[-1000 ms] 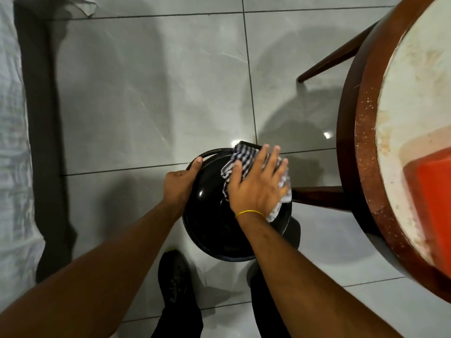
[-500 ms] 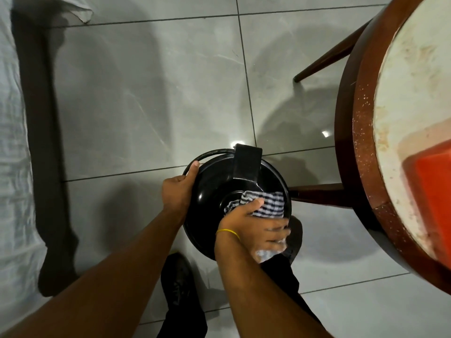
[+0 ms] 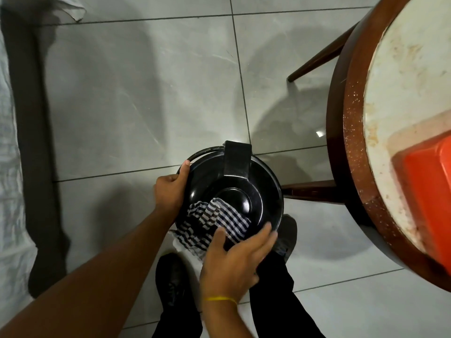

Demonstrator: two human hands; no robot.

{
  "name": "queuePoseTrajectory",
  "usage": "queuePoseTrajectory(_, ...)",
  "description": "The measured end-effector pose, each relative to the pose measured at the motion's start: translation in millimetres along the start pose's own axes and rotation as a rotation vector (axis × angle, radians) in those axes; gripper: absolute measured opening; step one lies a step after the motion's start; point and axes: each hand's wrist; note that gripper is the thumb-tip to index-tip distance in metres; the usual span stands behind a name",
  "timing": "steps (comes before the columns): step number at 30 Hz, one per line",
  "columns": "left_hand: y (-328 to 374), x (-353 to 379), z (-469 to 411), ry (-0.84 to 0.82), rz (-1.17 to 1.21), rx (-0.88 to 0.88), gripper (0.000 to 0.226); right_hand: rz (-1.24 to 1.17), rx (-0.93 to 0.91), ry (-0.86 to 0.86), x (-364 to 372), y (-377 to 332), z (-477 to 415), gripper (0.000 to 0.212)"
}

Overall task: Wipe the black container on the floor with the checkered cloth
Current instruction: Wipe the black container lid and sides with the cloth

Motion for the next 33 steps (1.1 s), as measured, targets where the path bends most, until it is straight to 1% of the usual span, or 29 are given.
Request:
queuePoseTrajectory(1, 0, 0, 0, -0.003, 0.003, 0.003, 0.08, 0.123, -0.202, -0.03, -4, 9, 5, 0.094)
queuePoseTrajectory(3, 1, 0, 0, -0.011, -0.009, 0.007, 0.075, 0.386, -0.68, -0.05, -1, 41, 2, 0.089)
queuePoseTrajectory(4, 2, -1, 0, -0.015, -0.019, 0.014, 0.072, 0.514, -0.853, -0.103, 0, 53, -5, 0.086)
queuePoseTrajectory(5, 3, -1, 1, -0.022, -0.024, 0.024, 0.071, 0.628, -0.974, -0.124, 4, 63, -17, 0.083)
queuePoseTrajectory(6, 4, -2, 1, -0.034, -0.028, 0.032, 0.072, 0.727, -1.066, -0.135, 7, 69, -31, 0.08)
queuePoseTrajectory(8, 5, -3, 0, -0.065, -0.038, 0.036, 0.074, 0.849, -1.194, -0.147, 13, 70, -53, 0.079)
queuePoseTrajectory(9, 4, -4, -1, -0.082, -0.052, 0.046, 0.075, 0.878, -1.263, -0.144, 17, 65, -61, 0.078)
queuePoseTrajectory(11, 5, -4, -4, -0.114, -0.099, 0.078, 0.077, 0.837, -1.331, -0.153, 26, 49, -72, 0.077)
queuePoseTrajectory(14, 3, -7, -6, -0.122, -0.126, 0.126, 0.078, 0.768, -1.329, -0.128, 40, 25, -80, 0.078)
queuePoseTrajectory(17, 1, -5, -8, -0.136, -0.117, 0.142, 0.078, 0.737, -1.307, -0.077, 43, 21, -86, 0.079)
queuePoseTrajectory(20, -2, -4, -10, -0.126, -0.082, 0.111, 0.08, 0.69, -1.277, -0.06, 43, 19, -91, 0.079)
queuePoseTrajectory(24, -11, 1, -9, -0.07, -0.037, 0.041, 0.093, 0.584, -1.197, -0.025, 39, 7, -103, 0.079)
queuePoseTrajectory(26, -11, 3, -8, -0.051, -0.002, 0.024, 0.097, 0.525, -1.076, 0.038, 31, -4, -116, 0.077)
queuePoseTrajectory(28, -10, 4, -6, -0.052, 0.017, -0.009, 0.098, 0.488, -0.911, 0.118, 22, -15, -129, 0.077)
queuePoseTrajectory(31, -5, 6, 1, 0.009, 0.002, -0.019, 0.083, 0.409, -0.714, 0.174, 11, -22, -138, 0.077)
queuePoseTrajectory(33, -5, 8, 6, 0.027, 0.016, -0.023, 0.081, 0.347, -0.578, 0.194, 6, -18, -136, 0.076)
Point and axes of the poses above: each hand's wrist, its own z-axis away from the middle knuckle, its own x-axis out of the palm, y = z × x, and after that the axes turned 7 degrees about x, right-handed
